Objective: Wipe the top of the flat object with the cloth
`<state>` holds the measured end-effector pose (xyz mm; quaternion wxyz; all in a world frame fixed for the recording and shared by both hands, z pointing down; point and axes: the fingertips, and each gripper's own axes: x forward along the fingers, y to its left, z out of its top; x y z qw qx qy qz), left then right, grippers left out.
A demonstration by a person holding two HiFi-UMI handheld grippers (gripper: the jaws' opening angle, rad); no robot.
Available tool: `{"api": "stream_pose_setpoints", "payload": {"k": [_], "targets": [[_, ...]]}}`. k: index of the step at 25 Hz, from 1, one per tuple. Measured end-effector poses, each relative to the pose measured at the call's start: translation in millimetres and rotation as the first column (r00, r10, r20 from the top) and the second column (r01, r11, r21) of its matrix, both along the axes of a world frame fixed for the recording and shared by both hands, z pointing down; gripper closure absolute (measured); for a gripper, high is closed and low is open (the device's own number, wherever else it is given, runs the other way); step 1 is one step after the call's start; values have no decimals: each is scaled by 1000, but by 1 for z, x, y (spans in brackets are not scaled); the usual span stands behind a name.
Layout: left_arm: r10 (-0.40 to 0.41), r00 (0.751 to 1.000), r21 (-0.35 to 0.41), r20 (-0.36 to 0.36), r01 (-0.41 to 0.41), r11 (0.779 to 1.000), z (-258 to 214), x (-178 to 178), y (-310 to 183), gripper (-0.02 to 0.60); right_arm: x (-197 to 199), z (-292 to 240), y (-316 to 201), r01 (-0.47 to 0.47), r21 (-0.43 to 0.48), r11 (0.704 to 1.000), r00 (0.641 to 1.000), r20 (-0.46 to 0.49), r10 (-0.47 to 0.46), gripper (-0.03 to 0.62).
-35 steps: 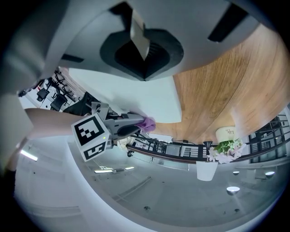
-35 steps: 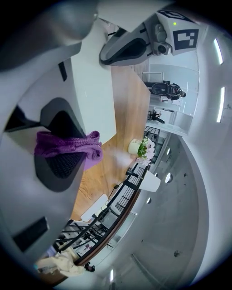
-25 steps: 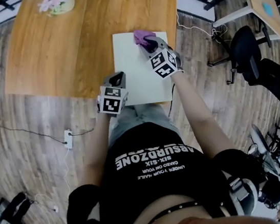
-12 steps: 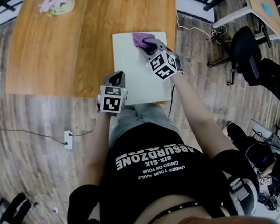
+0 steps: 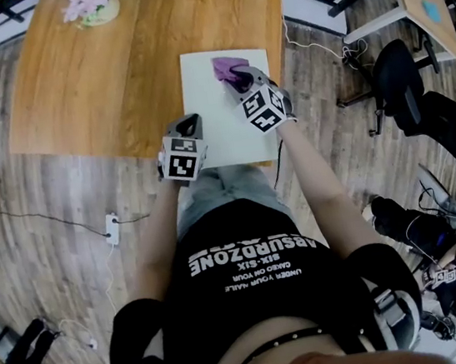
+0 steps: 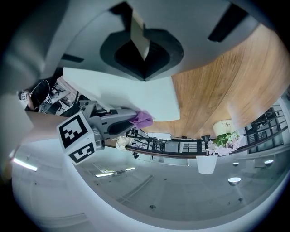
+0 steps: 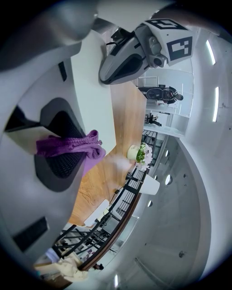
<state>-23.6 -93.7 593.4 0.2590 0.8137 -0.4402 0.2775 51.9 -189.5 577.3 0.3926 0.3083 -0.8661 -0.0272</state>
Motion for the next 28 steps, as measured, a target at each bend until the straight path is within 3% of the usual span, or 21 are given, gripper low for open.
{"api": "stream_pose_setpoints", "payload": {"k": [28], "targets": [[-14,999,27,37,13,1000,0,3,6,566,3,2,82,27,-32,999,1000,14,-27,494]]}}
